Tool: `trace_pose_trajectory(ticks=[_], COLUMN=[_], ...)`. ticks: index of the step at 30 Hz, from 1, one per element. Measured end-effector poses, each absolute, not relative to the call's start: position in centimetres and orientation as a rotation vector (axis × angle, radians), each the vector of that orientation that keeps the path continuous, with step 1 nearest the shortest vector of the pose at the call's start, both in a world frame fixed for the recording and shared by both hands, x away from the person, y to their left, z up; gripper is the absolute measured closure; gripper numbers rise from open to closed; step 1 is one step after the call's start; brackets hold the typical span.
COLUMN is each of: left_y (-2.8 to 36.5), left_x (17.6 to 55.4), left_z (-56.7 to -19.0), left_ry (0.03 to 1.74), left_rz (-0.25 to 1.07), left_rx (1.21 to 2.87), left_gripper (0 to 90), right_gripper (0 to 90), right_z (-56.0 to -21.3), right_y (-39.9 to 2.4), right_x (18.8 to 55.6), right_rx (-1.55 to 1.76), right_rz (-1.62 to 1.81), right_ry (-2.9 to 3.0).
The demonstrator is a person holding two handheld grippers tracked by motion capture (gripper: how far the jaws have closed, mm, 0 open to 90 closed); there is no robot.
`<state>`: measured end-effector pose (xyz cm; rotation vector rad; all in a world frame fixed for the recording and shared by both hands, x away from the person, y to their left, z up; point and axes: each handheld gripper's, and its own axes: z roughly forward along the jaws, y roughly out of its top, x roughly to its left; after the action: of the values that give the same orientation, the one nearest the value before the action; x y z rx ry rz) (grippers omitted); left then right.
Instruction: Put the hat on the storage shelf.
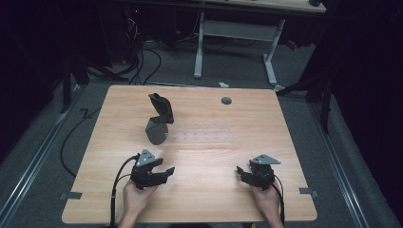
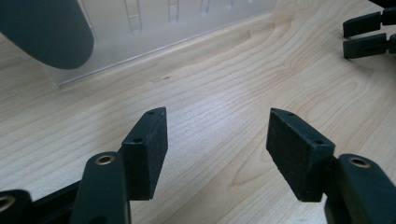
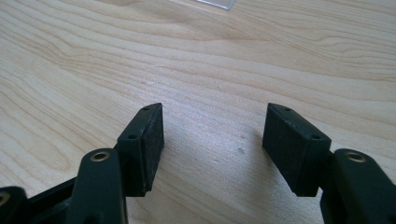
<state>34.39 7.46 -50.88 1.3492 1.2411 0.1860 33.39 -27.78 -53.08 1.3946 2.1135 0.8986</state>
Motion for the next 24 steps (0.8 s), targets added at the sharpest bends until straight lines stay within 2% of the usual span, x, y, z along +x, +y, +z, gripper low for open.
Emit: trace_pose_trajectory(ticks=[13, 24], left_y=[6.4, 5.1], left_x=[34.6, 34.9], left_z=[-52.8, -54.5], left_ry=[1.261, 1.245], left_rz=[0.238, 0.341], left_rx=[1.378, 1.455], left_gripper=[38.7, 38.7], right_gripper=[38.8, 38.8], right_z=[-53.1, -53.1], right_y=[-27.8, -27.8], right_x=[33.4, 33.4], right_rx=[1.392, 1.392], right_rz=[0.898, 0.898], right_ry=[2.114, 2.114])
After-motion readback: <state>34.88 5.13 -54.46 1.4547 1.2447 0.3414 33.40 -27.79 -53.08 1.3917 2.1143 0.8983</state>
